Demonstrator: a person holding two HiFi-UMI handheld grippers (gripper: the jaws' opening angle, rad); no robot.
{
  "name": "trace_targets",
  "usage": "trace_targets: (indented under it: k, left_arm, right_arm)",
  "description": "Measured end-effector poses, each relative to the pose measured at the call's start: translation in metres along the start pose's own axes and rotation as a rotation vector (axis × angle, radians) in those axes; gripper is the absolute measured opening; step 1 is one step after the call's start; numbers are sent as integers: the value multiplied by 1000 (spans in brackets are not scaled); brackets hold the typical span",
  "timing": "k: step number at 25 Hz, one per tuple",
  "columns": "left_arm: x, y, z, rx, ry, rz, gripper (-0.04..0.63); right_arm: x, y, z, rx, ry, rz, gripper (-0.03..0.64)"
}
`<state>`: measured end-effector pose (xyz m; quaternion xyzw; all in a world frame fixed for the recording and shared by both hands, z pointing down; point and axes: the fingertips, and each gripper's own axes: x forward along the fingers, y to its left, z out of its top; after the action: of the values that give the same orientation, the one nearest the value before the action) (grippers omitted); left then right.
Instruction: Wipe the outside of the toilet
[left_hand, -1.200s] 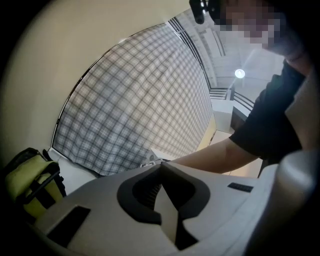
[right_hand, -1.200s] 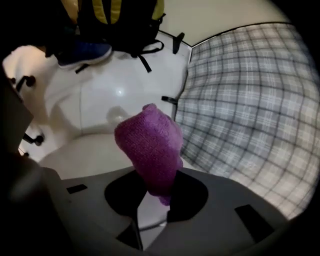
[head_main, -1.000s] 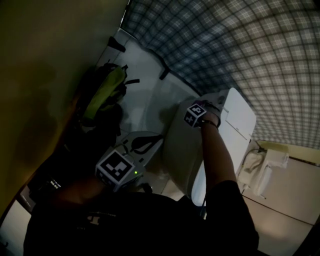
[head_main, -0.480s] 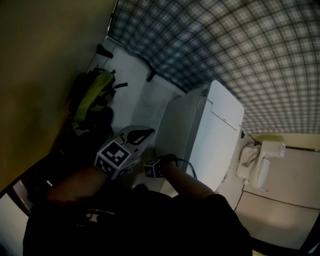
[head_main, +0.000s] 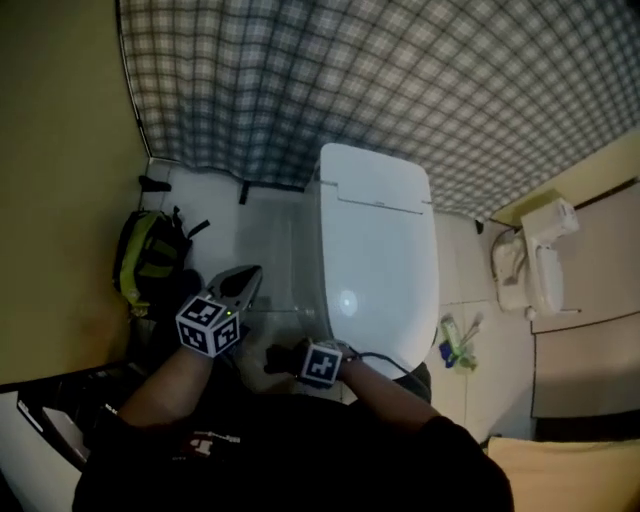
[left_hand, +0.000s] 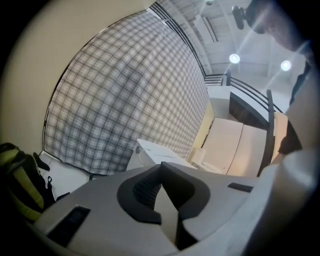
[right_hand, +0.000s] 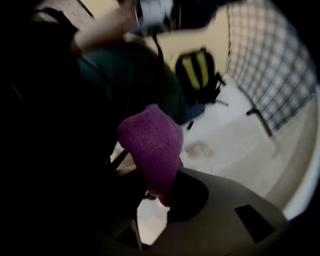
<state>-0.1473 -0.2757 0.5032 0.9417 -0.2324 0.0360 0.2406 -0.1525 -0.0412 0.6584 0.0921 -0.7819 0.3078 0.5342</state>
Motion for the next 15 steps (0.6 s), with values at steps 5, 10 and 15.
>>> trace_targets:
  k: [5,10,15]
  left_arm:
    - [28,-48,16,32,-18,15,-5]
    - [59,-123,1,45,-15,-18,-5]
    - [75,-207,3,102,-11,-47,-5]
  right_arm:
    - [-131,-44,-19,-50,-391,-252,91]
    - [-234,-77,-93,79,-708,-437,91]
    - [-289,-80,-157,159,-918,-491,91]
